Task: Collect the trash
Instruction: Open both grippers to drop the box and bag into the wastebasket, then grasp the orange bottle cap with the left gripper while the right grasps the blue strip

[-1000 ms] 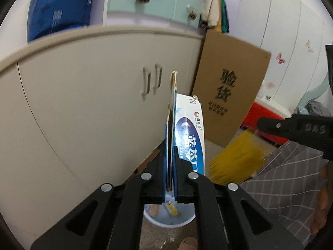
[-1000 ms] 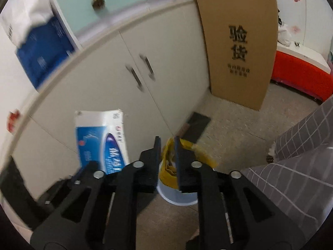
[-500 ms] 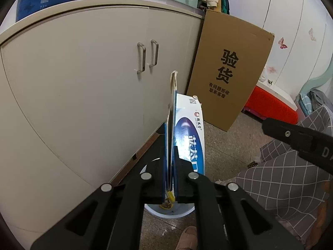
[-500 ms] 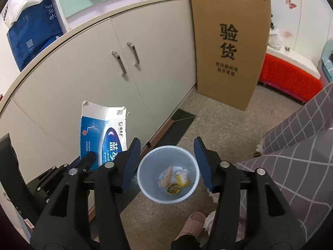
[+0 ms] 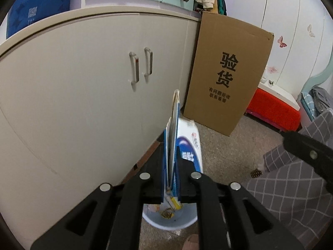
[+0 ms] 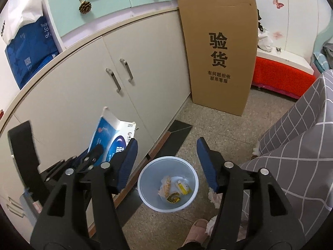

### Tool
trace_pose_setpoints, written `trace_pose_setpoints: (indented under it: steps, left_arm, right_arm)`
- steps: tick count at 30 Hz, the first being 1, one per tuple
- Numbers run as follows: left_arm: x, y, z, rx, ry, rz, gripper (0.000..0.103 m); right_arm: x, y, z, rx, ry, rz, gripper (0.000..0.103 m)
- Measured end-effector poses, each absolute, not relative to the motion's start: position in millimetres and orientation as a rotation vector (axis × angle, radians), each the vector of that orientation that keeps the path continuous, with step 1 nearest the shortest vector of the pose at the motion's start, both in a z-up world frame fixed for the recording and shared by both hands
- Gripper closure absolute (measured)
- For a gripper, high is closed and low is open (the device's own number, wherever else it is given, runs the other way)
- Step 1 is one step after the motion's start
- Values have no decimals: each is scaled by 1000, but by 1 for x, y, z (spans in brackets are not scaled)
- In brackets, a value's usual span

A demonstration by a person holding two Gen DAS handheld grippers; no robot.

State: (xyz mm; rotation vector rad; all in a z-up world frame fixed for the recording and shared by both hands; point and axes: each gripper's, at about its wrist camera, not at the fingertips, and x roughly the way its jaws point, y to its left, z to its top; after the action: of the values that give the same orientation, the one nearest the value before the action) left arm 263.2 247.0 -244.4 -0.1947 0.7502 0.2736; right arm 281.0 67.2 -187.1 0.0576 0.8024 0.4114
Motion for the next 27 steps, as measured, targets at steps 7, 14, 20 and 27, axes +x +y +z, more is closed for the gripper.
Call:
trace_pose_setpoints:
  steps: [7,14,20,27]
  left_arm:
    - [263,249,-246,-241,788,291,29]
    - [235,246,-221,-292,753,275,29]
    - [199,229,-176,-315,687,237,29]
    - [163,172,-121,-250,617,109,29]
  right_arm:
    - [275,62,-183,58,803,398,43]
    - [256,54,-162,73,773,396,43]
    - [226,31,-119,127,702,415,43]
    - [176,-29,-69,184,610,366,40]
